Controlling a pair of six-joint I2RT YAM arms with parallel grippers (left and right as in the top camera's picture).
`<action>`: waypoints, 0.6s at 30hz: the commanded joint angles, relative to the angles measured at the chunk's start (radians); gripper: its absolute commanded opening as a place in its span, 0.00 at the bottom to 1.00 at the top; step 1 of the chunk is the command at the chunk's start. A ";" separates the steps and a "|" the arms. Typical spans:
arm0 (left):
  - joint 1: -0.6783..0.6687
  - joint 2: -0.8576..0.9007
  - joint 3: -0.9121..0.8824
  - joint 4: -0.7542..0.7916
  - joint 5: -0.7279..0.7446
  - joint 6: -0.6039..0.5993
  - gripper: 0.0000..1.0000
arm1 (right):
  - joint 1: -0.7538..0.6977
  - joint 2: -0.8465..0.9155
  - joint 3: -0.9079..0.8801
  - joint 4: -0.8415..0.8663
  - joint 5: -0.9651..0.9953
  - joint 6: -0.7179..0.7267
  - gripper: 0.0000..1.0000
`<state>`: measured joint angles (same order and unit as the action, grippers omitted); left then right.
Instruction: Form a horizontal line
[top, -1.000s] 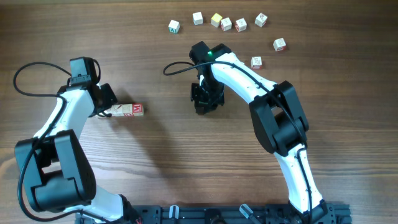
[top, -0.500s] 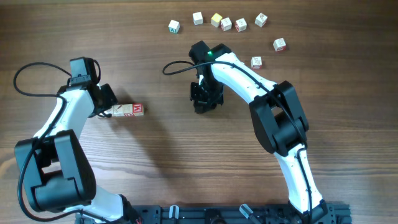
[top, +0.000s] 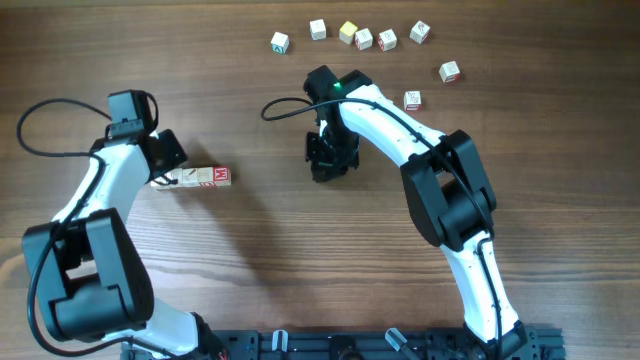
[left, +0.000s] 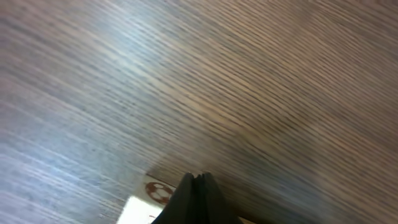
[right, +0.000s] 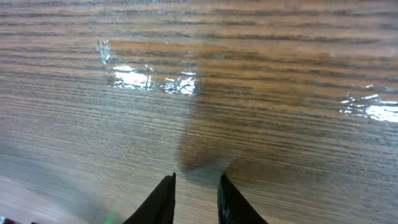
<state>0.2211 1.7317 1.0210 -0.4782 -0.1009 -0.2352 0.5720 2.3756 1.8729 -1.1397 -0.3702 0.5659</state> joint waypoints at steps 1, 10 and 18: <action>0.074 0.013 0.013 -0.008 -0.024 -0.091 0.04 | -0.003 0.055 -0.033 0.029 0.061 -0.013 0.25; 0.198 0.013 0.013 -0.056 0.008 -0.177 0.04 | -0.003 0.055 -0.033 0.032 0.061 -0.013 0.24; 0.197 0.013 0.013 -0.082 0.146 -0.177 0.04 | -0.003 0.055 -0.033 0.033 0.061 -0.013 0.24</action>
<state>0.4164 1.7317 1.0210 -0.5575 -0.0456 -0.4011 0.5720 2.3756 1.8729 -1.1385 -0.3729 0.5663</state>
